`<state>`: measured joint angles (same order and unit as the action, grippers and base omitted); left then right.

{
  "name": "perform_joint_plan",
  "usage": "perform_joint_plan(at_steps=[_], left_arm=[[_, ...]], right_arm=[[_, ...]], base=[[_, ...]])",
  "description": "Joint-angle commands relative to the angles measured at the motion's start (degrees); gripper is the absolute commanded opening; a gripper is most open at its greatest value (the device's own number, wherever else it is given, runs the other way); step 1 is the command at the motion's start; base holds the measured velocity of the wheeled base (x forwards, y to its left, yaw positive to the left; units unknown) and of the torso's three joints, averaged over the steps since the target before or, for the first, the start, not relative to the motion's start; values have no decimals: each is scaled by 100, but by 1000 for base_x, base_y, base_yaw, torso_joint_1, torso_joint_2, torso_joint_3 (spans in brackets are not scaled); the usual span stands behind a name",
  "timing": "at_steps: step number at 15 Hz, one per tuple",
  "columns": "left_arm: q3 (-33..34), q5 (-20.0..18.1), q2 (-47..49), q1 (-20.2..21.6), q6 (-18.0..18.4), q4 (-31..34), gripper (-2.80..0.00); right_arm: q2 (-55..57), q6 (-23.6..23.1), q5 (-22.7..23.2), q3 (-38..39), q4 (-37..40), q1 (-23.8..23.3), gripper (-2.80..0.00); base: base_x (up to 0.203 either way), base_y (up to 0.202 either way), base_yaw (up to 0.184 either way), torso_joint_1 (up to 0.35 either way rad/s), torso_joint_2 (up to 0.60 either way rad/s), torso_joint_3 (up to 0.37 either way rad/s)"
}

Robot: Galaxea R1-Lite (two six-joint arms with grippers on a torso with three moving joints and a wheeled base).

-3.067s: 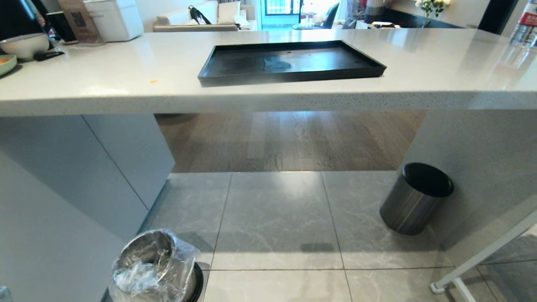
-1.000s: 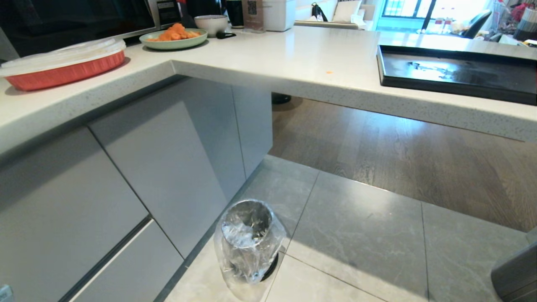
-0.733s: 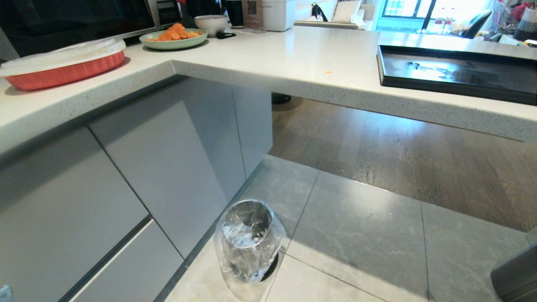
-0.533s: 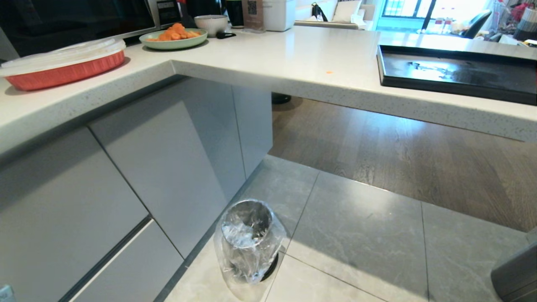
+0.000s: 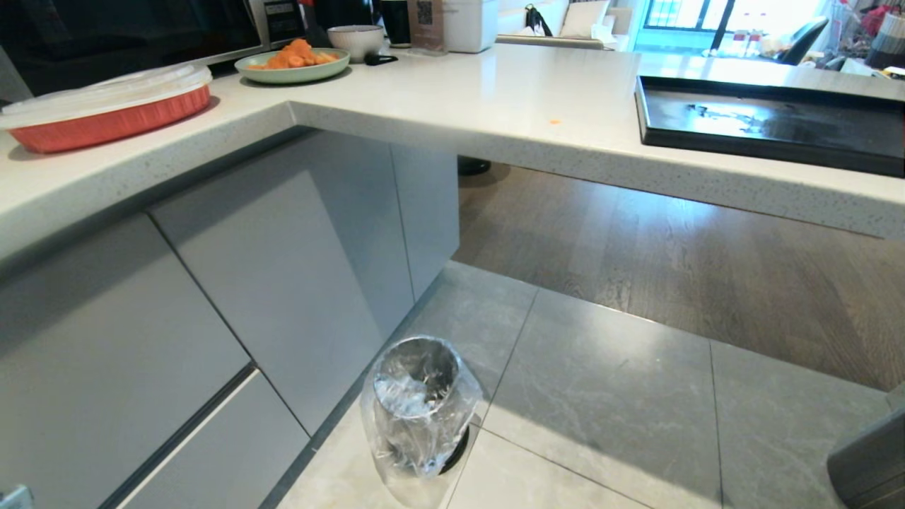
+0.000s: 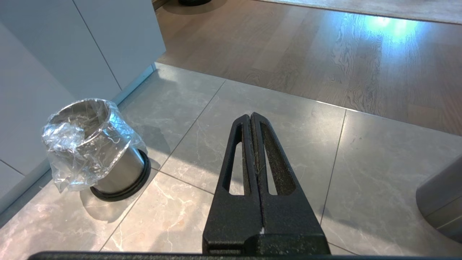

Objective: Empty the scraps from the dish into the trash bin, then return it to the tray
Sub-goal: Move the bowl over the trash can

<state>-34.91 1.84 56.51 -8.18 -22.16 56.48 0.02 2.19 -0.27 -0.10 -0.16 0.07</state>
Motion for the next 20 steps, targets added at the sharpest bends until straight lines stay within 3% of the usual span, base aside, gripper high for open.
perform_joint_plan(at_steps=[1, 5, 20], left_arm=[[11, 0, -106, -132, -16, 30, -280], [2, 9, -88, -132, -36, 39, -280], [-42, 36, -106, -351, -34, 39, -280]], right_arm=[[-2, 0, 0, 1, -2, 1, -280], [-2, 0, 0, 10, -2, 1, -280], [-2, 0, 0, 1, -2, 1, -280]], base=[[0, 0, 0, 0, 0, 0], [0, 0, 0, -1, 2, -42], [0, 0, 0, 2, 2, -192]])
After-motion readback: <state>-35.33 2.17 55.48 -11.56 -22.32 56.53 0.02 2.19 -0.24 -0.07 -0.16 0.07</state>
